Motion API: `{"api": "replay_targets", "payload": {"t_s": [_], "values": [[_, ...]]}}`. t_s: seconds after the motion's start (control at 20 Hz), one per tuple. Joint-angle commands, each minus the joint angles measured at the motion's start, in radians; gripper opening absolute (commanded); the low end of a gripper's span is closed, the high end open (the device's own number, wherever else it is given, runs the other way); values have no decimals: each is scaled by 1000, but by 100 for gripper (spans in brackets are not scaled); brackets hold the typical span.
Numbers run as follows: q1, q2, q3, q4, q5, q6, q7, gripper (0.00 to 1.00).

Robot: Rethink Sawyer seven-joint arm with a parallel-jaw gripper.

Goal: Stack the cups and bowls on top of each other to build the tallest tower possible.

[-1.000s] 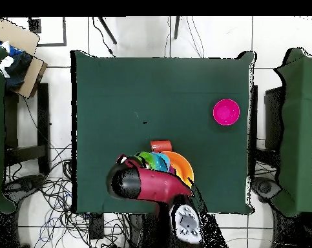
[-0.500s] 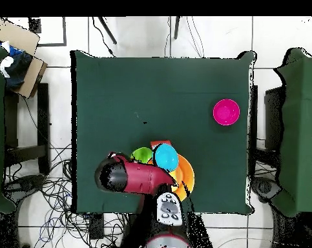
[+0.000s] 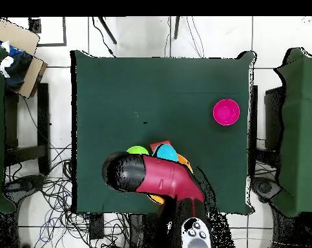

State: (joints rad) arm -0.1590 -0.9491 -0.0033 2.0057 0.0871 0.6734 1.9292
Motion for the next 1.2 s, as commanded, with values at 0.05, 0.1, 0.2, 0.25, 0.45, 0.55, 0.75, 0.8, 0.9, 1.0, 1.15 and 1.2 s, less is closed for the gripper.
{"api": "replay_targets", "payload": {"t_s": [0.05, 0.1, 0.2, 0.25, 0.45, 0.55, 0.75, 0.8, 0.9, 1.0, 1.15, 1.2], "values": [[-66, -57, 104, -29, 23, 30, -30, 100], [-78, -58, 116, -21, 28, 27, -41, 100], [-92, -90, 121, -12, 23, 58, -66, 100], [-100, -115, 119, -9, 12, 84, -86, 100], [-152, -242, 111, 75, -9, 127, -202, 100], [-184, -310, 109, 182, 2, 62, -265, 100], [-245, -390, 113, 340, 28, -22, -342, 100], [-254, -412, 110, 366, 36, -38, -353, 100], [-272, -452, 99, 404, 56, -37, -373, 100], [-274, -477, 70, 398, 23, 16, -341, 100], [-282, -494, 51, 344, -61, 97, -281, 100], [-290, -490, 52, 326, -72, 120, -269, 100]]}}
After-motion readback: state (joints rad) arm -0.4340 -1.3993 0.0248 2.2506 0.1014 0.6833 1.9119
